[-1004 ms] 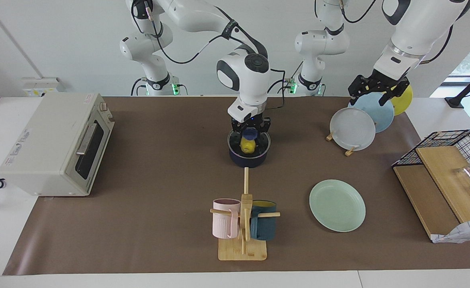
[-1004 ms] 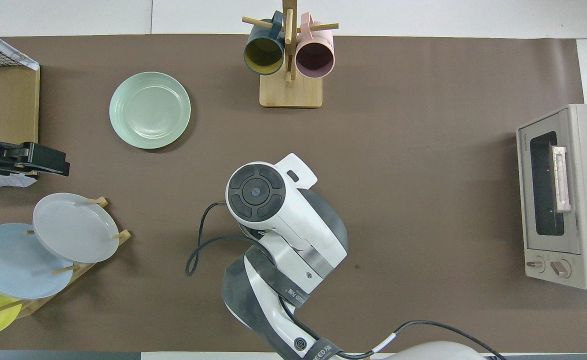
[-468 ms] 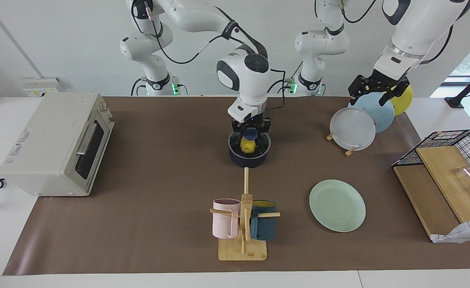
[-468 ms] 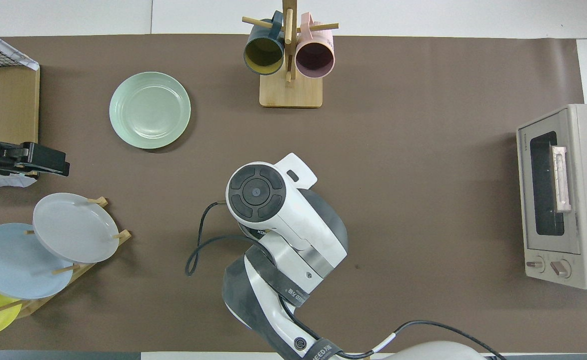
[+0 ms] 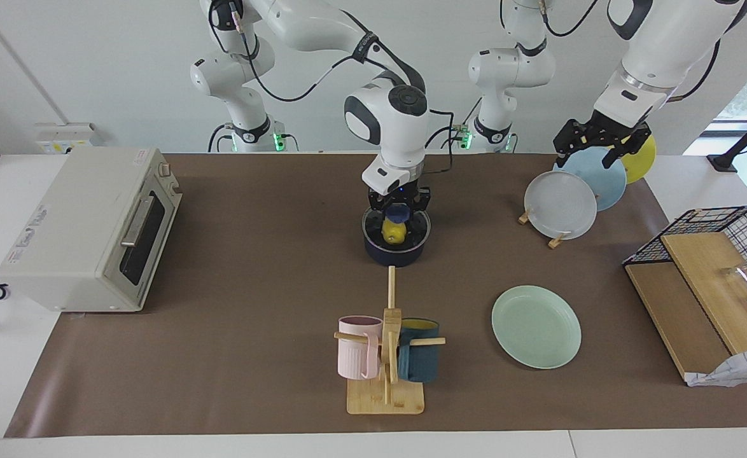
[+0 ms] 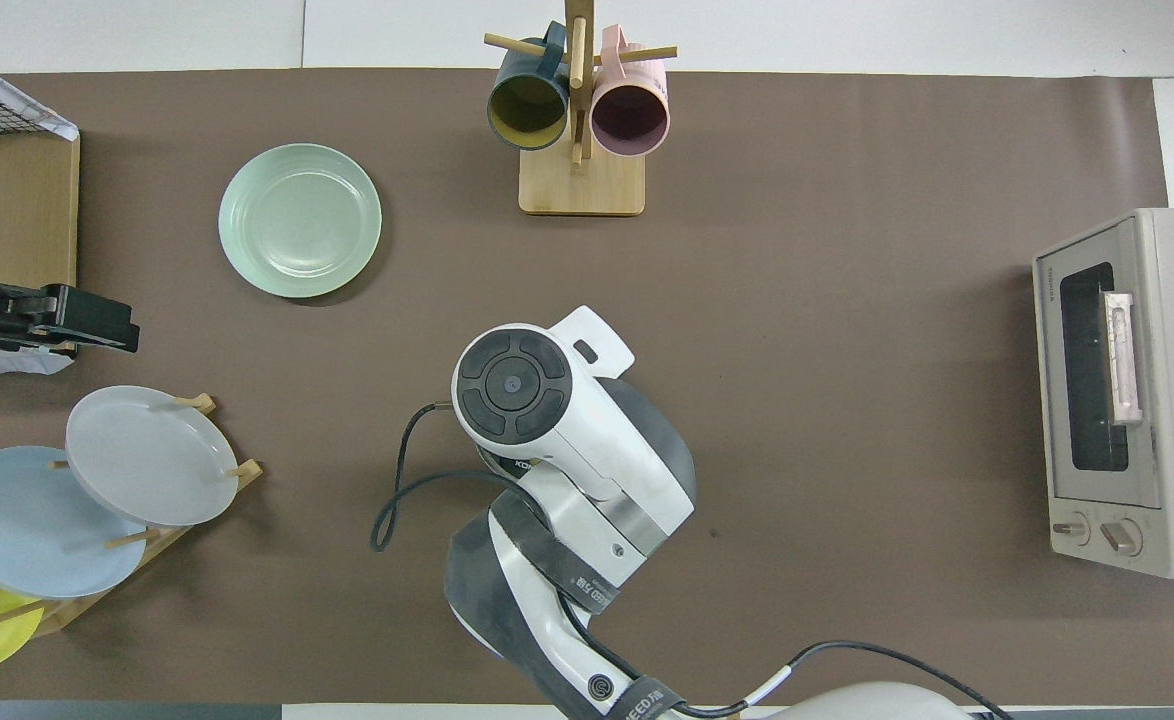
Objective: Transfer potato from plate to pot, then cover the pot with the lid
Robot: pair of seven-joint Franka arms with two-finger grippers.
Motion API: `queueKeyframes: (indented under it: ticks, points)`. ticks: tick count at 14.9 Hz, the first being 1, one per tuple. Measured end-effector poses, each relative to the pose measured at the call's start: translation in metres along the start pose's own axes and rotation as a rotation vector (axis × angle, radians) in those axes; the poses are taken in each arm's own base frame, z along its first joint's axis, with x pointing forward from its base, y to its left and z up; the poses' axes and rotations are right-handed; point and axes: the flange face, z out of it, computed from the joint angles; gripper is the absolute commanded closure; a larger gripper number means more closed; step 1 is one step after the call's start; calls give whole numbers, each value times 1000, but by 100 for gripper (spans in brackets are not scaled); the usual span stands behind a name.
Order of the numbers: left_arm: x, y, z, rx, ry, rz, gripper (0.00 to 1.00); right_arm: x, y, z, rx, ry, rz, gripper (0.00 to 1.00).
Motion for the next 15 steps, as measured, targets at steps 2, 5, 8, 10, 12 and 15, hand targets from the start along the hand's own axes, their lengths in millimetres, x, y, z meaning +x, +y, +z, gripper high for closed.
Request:
queueKeyframes:
  ticks: [2,5,8,10,12,15]
  points:
    - [0,0,0,0,0,0,0,0,0,0,0,0,0,3]
    - [0,0,0,0,0,0,0,1,2,1,-2,0,3,0]
    - [0,0,0,0,0,0,0,8,7,-3,0,6,16,0]
    - [0,0,0,0,0,0,0,15,16,-14,8,16,34,0]
    - [0,0,0,0,0,0,0,24,31,-36,15,25,60,0]
    - [0,0,0,0,0,0,0,47,68,-74,9,30,77,0]
